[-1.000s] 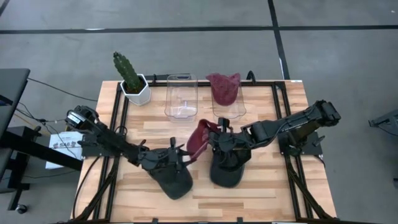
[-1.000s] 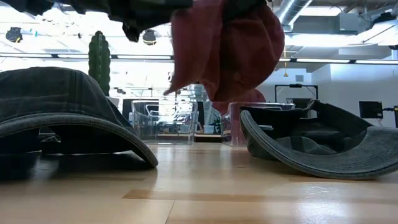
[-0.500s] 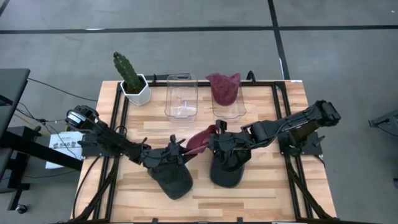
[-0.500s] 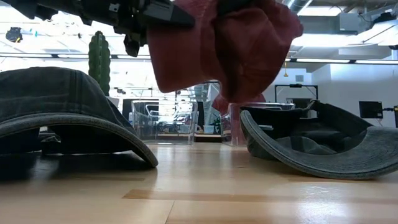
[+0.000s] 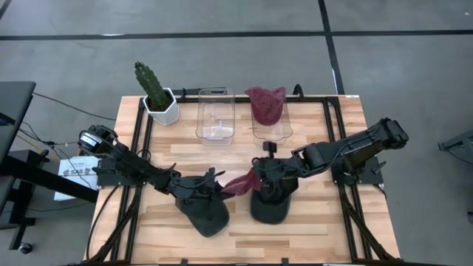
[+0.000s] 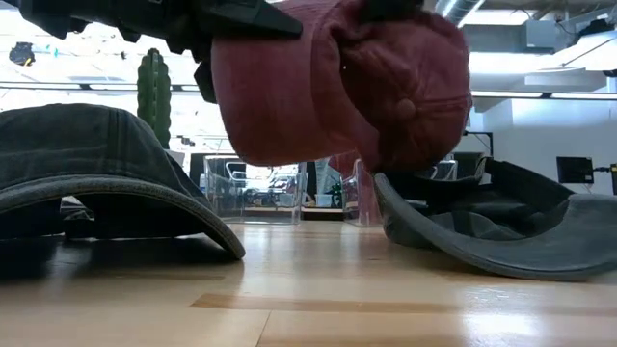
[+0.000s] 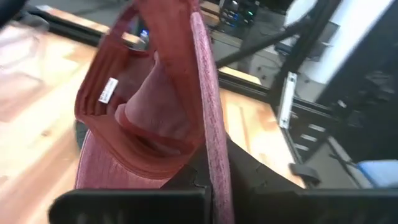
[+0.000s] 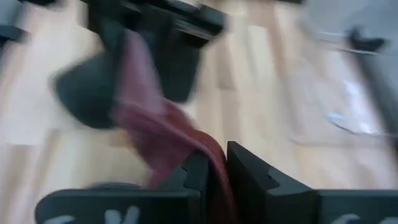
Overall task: Pick & Place hat
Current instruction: Put the red cap into the right transparent bin
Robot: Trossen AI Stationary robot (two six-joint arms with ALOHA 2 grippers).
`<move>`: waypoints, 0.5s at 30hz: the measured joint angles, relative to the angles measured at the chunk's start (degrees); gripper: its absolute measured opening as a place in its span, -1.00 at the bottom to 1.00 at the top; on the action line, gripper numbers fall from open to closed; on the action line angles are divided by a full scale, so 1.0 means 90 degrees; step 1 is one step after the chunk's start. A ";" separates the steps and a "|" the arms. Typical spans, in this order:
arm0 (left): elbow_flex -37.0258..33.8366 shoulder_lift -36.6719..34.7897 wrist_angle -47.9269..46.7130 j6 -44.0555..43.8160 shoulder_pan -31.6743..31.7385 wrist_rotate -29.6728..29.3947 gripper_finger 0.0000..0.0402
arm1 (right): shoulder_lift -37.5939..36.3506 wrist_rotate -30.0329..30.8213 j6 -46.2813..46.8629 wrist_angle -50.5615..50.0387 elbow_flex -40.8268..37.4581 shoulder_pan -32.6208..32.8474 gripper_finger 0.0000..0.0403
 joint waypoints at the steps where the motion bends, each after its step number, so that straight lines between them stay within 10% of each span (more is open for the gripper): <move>1: 0.0000 0.0000 -0.0009 -0.0009 -0.0020 0.0095 -0.93 | -0.0041 0.0211 0.0003 -0.0130 0.0000 -0.0002 -0.79; 15: 0.0029 -0.0171 0.0169 0.0221 -0.0032 -0.0166 -0.93 | -0.0637 0.2231 -0.0330 -0.0602 0.0000 0.0010 -0.98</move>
